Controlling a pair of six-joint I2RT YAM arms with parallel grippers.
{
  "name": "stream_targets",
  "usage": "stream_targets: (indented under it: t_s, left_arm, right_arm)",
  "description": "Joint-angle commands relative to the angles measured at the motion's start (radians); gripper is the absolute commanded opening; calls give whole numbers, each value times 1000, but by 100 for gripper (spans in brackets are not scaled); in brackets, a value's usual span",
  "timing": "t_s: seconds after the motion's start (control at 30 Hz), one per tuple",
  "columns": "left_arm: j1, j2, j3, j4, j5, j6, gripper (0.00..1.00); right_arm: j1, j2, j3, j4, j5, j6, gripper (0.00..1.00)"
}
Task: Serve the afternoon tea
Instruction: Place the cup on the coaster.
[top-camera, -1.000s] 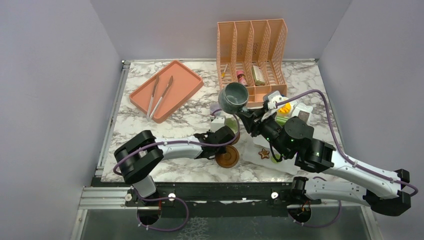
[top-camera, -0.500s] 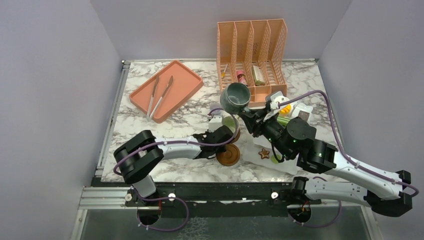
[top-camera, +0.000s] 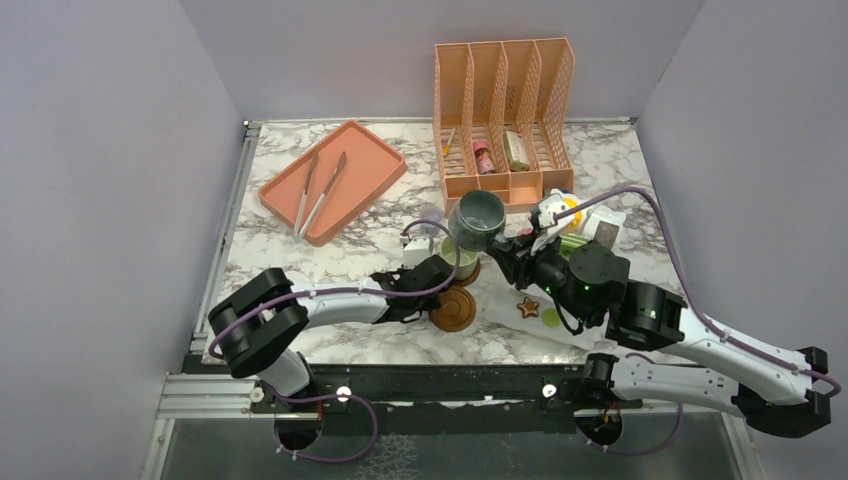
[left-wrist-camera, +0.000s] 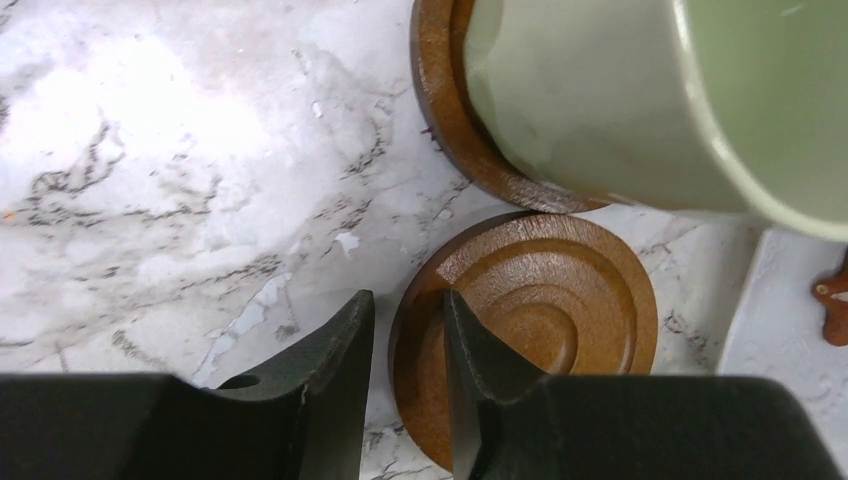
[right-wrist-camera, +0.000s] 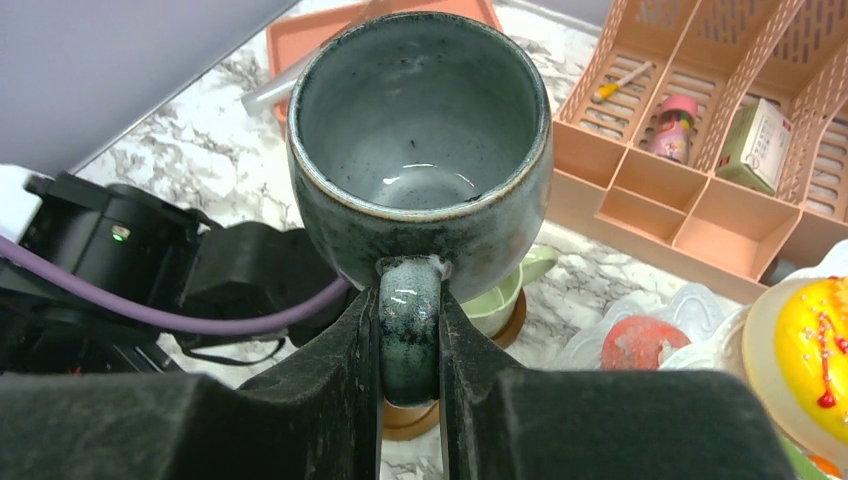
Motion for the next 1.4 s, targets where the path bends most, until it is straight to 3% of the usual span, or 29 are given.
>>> stream_targets:
  t_s: [0.0, 0.4, 0.53, 0.8, 1.03, 1.37]
  left_arm:
    - [11, -8, -85, -263, 28, 18, 32]
    - [12, -156, -112, -269, 112, -13, 33]
    - [30, -270, -90, -269, 149, -14, 40]
    - [324, -477, -47, -242, 364, 105, 53]
    - [567, -447, 36, -223, 618, 230, 57]
    - [615, -398, -25, -119, 818, 272, 62]
  right_arm:
    - [1, -47, -6, 5, -37, 40, 1]
    - [1, -7, -85, -109, -193, 111, 1]
    - [1, 27, -112, -85, -231, 120, 1]
    - [1, 130, -174, 32, -292, 134, 1]
    - [1, 222, -249, 167, -346, 131, 1]
    - [1, 326, -291, 293, -307, 129, 6]
